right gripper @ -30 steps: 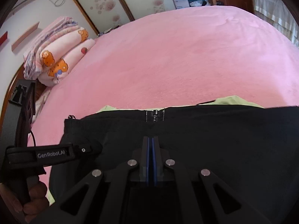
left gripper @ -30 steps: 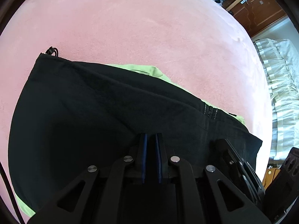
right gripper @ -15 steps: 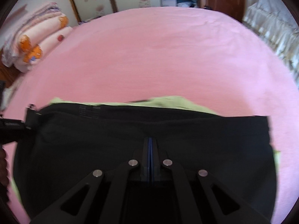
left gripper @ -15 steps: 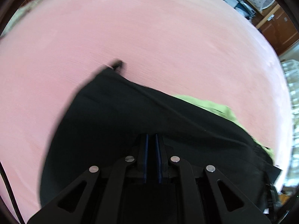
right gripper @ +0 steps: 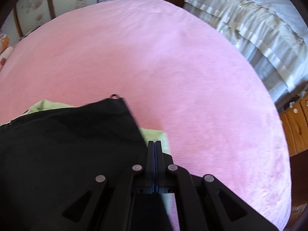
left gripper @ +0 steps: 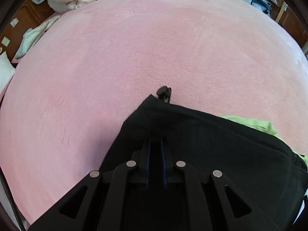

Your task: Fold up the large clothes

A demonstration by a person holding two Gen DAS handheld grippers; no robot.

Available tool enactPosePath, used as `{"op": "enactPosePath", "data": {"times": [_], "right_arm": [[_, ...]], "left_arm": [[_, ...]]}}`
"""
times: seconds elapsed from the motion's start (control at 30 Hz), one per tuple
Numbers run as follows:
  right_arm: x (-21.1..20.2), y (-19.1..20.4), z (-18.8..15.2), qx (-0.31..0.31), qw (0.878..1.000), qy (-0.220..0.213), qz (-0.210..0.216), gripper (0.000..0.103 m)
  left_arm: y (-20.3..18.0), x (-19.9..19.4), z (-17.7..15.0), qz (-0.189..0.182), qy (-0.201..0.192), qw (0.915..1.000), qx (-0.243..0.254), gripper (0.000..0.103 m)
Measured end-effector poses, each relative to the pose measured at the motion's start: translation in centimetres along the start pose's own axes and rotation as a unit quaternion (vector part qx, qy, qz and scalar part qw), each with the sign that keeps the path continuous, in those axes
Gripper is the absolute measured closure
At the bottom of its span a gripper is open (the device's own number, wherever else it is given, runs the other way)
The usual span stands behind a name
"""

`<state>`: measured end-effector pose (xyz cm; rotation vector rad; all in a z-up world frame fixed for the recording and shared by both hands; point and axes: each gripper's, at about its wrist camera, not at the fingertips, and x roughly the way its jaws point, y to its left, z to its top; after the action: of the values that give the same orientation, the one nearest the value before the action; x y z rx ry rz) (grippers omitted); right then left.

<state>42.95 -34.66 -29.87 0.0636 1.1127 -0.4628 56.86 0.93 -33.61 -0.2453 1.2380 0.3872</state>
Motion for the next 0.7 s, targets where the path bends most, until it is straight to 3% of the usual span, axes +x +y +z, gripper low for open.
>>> {"op": "enactPosePath", "data": {"times": [0.1,0.27,0.37,0.53,0.7], "right_arm": [[-1.1,-1.5,-0.1,0.024,1.000,0.001,-0.003,0.103],[-3.2,-4.4,-1.7,0.096,0.995,0.007,0.042,0.103],[-4.4,-5.4,-3.0,0.124,0.990,0.022,0.070,0.100],[-6.2,-7.7,-6.0,0.162,0.979,0.046,0.118,0.100],[-7.8,-10.2,-9.3,0.196,0.965,0.069,0.158,0.100]], "left_arm": [[-0.8,-1.3,-1.3,-0.028,0.001,0.9995,-0.013,0.095],[-1.1,-4.6,-4.3,-0.055,-0.006,0.9984,-0.013,0.095],[-1.6,-7.3,-6.4,-0.092,-0.005,0.9957,-0.008,0.095],[-2.7,-10.7,-10.3,-0.117,-0.002,0.9929,0.024,0.093],[-4.3,-13.1,-13.3,-0.133,-0.001,0.9890,0.064,0.084]]}}
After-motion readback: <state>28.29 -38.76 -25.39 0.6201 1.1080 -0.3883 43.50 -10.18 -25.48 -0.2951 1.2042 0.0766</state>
